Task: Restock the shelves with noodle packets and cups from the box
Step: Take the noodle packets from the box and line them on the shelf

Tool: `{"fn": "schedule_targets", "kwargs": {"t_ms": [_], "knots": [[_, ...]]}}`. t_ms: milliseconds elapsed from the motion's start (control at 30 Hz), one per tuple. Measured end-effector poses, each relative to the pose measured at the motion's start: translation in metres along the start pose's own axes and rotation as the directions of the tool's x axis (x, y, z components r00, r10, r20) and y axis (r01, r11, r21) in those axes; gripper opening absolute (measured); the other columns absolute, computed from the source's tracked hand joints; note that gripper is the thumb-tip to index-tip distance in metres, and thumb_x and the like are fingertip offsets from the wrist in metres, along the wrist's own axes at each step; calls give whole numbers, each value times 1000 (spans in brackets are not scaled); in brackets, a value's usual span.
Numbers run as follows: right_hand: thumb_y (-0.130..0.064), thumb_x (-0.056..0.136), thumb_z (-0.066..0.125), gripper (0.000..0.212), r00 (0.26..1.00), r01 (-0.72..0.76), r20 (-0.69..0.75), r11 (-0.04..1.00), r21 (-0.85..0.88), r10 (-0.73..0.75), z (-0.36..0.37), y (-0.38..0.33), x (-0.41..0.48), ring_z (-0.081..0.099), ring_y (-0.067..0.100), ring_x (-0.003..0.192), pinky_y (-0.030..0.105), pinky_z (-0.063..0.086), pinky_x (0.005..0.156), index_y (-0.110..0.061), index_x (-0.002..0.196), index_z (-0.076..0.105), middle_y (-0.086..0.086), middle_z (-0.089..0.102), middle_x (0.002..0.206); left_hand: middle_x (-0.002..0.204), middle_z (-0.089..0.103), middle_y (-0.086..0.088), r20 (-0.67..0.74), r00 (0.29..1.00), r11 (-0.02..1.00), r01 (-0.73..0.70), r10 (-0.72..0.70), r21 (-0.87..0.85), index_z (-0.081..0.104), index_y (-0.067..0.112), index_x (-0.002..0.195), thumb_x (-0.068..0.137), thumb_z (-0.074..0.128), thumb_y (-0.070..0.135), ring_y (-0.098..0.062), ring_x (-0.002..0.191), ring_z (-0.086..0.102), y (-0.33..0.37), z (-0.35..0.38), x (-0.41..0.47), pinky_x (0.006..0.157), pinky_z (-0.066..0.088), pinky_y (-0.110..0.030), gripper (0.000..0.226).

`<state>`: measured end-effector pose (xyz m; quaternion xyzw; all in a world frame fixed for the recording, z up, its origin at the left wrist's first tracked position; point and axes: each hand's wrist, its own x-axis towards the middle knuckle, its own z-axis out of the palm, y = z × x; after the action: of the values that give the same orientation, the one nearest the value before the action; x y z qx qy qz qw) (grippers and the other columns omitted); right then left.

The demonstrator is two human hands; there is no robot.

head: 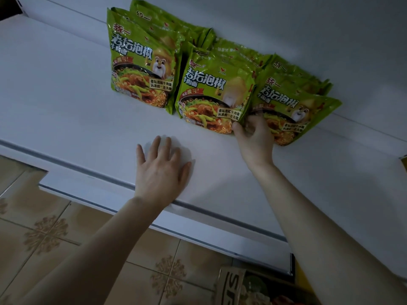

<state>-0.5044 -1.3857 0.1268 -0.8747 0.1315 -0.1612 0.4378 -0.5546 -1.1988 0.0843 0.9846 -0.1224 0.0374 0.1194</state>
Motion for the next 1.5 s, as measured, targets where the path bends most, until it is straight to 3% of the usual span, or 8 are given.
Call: {"fn": "schedule_targets", "kwargs": {"t_ms": [333, 533, 667, 800, 967, 1100, 1267, 1500], "knots": [[-22, 93, 50, 24, 989, -132, 25, 953, -273, 144, -99, 25, -66, 56, 18, 108, 10, 29, 69, -5, 106, 62, 7, 63, 112, 79, 70, -7, -186, 841, 827, -536, 508, -169, 71, 6, 82, 84, 48, 26, -25, 74, 67, 78, -25, -58, 71, 54, -33, 31], [-19, 93, 52, 21, 951, -308, -119, 898, -315, 285, -177, 57, -144, 51, 8, 92, 10, 31, 68, -5, 104, 63, 8, 64, 107, 70, 68, -5, -150, 722, 676, -687, 675, -267, 70, 8, 75, 82, 50, 27, -24, 65, 65, 129, -16, -109, 60, 53, -30, 29], [-16, 92, 52, 22, 891, -451, -207, 841, -297, 405, -227, 88, -207, 58, 22, 104, 22, 42, 84, -1, 105, 62, 13, 64, 110, 64, 66, -7, -76, 634, 586, -748, 770, -311, 69, 7, 72, 84, 49, 27, -26, 58, 62, 163, 1, -143, 53, 51, -29, 31], [-21, 94, 50, 27, 809, -587, -251, 748, -309, 531, -258, 127, -273, 55, 24, 106, 19, 35, 77, -2, 111, 59, 13, 61, 114, 62, 64, -7, 3, 537, 507, -795, 844, -333, 69, 8, 71, 84, 45, 27, -26, 56, 61, 192, 31, -174, 51, 49, -28, 33], [-21, 94, 51, 28, 662, -749, -287, 617, -241, 692, -262, 185, -349, 56, 24, 109, 15, 32, 73, -3, 114, 58, 13, 62, 117, 59, 63, -7, 207, 427, 473, -827, 880, -305, 68, 9, 67, 83, 42, 31, -26, 51, 59, 208, 82, -211, 45, 48, -27, 38], [-20, 95, 48, 31, 530, -846, -207, 495, -199, 822, -245, 226, -399, 53, 28, 112, 27, 39, 86, -2, 118, 56, 15, 59, 121, 56, 61, -8, 377, 391, 497, -832, 840, -245, 68, 8, 69, 71, 74, 22, -27, 50, 59, 208, 121, -234, 41, 45, -28, 15], [-20, 95, 46, 30, 443, -887, -97, 421, -189, 891, -202, 287, -458, 53, 32, 113, 31, 41, 83, 2, 111, 59, 18, 59, 116, 105, 63, -7, 551, 371, 551, -810, 747, -201, 58, 15, 113, 96, 37, 33, -24, 97, 58, 215, 182, -266, 76, 45, -31, 32], [-19, 95, 45, 22, 295, -938, 8, 292, -185, 955, -138, 385, -517, 56, 23, 99, 25, 37, 76, -4, 101, 60, 8, 58, 98, 101, 61, -8, 671, 295, 560, -799, 680, -217, 58, 11, 104, 96, 42, 30, -25, 94, 59, 238, 294, -297, 69, 46, -32, 27]]}}
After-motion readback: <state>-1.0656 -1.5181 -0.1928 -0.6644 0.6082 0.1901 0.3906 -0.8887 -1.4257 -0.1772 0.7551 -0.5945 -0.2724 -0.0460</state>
